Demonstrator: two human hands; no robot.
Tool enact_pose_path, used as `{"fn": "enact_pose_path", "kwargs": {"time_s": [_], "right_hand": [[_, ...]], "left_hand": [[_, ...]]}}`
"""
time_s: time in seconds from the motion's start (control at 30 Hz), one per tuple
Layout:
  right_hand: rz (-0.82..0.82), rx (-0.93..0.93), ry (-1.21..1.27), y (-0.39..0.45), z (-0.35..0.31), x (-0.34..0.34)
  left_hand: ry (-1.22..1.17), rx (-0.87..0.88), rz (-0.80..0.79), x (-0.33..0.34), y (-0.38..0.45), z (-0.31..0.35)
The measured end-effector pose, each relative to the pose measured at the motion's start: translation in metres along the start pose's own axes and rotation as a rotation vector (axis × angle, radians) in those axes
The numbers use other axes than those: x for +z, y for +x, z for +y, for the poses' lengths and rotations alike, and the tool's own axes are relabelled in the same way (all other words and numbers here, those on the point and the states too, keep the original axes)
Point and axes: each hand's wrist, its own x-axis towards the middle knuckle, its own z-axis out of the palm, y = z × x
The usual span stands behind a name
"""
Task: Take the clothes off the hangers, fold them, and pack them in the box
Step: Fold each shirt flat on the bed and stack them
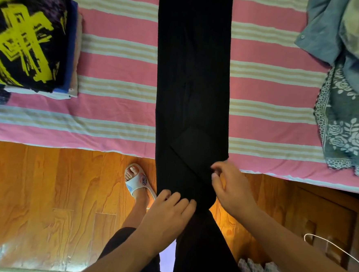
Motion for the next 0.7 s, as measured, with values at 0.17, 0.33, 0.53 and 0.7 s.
{"fn": "enact_pose_path", "kwargs": {"time_s": [0.17, 0.33, 0.53, 0.7], "right_hand": [[-0.018, 0.184, -0.102, -0.008, 0.005, 0.029], [0.034, 0.138, -0.51, 0.025, -0.016, 0.056], [0.151, 0.087, -0.63, 0.045, 0.005, 0.017], [0.311, 0.065, -0.375, 0.038, 0.017, -0.002]], "left_hand": [[-0.023, -0.027, -0.009, 0.008, 0.002, -0.001], [-0.033, -0.022, 0.004, 0.014, 0.003, 0.001], [-0.074, -0.088, 0.046, 0.011, 0.005, -0.001], [-0.065, -0.081, 0.069, 0.006, 0.007, 0.003]]}}
